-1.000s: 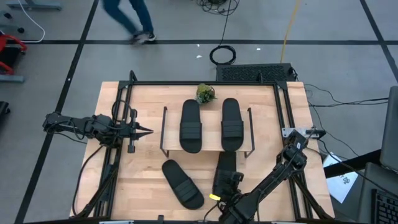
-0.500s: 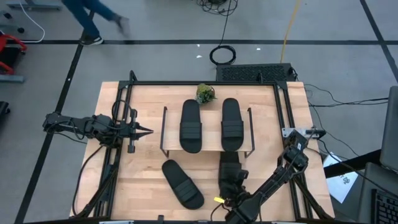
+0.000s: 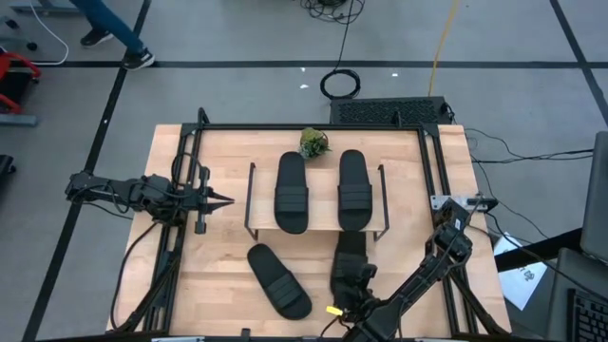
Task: Pick and place slides into the shelf
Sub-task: Put the black slide under the shelf
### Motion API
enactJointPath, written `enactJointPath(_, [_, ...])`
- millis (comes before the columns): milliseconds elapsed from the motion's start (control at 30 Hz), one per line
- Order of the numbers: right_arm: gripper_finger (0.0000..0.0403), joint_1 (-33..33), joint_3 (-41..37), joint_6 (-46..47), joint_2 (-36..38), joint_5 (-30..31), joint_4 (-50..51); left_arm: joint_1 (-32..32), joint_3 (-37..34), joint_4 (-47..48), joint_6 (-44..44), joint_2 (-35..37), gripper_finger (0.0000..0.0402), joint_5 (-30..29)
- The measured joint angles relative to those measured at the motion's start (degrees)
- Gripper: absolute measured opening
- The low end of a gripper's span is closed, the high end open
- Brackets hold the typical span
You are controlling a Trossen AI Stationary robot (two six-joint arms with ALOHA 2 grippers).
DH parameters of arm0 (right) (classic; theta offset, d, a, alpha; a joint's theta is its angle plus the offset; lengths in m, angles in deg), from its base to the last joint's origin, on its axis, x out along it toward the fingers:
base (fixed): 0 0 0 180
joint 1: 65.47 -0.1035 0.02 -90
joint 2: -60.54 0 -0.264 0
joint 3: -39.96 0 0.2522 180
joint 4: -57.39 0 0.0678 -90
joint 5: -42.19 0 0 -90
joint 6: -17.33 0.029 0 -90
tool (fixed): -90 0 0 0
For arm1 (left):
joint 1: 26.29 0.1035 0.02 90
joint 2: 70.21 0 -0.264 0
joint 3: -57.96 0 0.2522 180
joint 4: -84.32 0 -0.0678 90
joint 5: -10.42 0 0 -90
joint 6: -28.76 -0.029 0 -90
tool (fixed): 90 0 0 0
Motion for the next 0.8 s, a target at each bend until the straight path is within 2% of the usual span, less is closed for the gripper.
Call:
enactJointPath(67, [0.0017,-0.19,0.04,-2.42,0.00,0.27,-3.14,0.00,0.00,0.00,0.00,0.00,0.0026,0.07])
enactJointPath(167, [0.0058,-0.36,0.71,-4.22,-0.03,-0.20,-5.97,0.00,0.00,0.07,0.02,0.00,0.0026,0.88])
enactJointPath(367, [0.0168,-0.48,2.77,-0.34,0.02,0.10,-0.69,0.00,0.00,0.39,0.00,0.00,0.0026,1.05])
enactJointPath(467, [0.0202,-0.46,2.86,2.85,0.06,0.18,3.15,0.00,0.00,0.39,0.00,0.00,0.0026,1.05])
enactJointPath(567, [0.0210,-0.46,2.86,5.34,0.04,0.20,6.85,0.00,0.00,0.39,0.00,0.00,0.0026,1.05])
enactJointPath(800, [0.0198,-0.12,2.89,4.93,-0.43,0.27,7.39,0.00,0.00,0.37,-0.02,0.00,0.0026,1.03])
